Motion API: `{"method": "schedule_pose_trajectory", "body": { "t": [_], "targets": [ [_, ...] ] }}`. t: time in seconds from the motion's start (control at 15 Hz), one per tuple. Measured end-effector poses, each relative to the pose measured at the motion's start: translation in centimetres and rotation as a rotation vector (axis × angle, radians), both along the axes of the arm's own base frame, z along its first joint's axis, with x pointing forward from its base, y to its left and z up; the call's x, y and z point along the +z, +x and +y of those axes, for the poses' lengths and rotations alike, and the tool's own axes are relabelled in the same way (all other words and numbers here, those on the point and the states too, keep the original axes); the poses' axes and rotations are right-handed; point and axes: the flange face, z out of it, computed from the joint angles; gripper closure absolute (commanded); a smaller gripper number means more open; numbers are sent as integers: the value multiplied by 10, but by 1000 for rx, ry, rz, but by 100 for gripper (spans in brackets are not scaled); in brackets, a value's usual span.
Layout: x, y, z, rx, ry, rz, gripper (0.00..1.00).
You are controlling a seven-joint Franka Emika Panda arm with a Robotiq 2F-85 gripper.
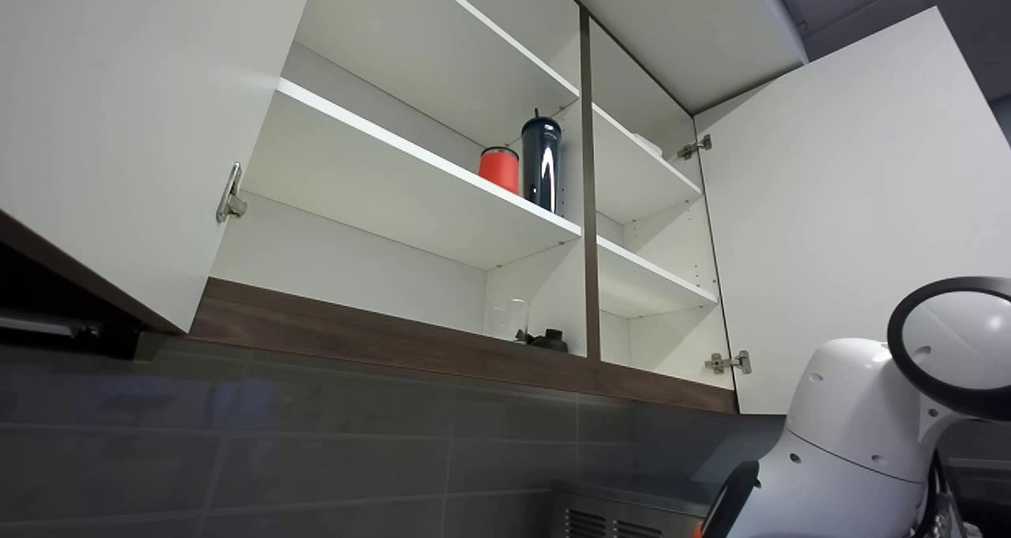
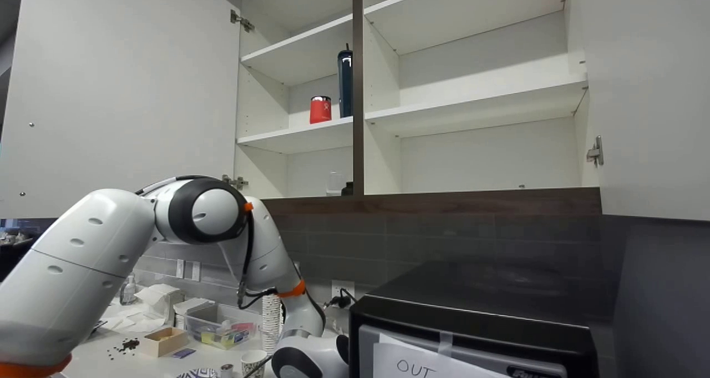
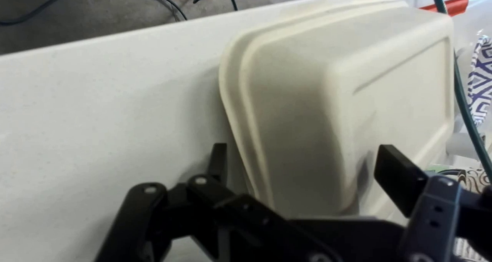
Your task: Put the container inside the cupboard
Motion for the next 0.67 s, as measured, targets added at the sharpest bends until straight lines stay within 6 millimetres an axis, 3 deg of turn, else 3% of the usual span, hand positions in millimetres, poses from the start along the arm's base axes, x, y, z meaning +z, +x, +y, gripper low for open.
{"method": "schedule_pose_trajectory", "body": {
  "t": [0.13,0.27,0.6,0.67],
  "targets": [
    [0,1,0,-2,1,2,49],
    [1,2,0,-2,6,2,55],
    [8,6,-1,7,70,21,84],
    [10,7,-2,10,87,26,86]
  ]
}}
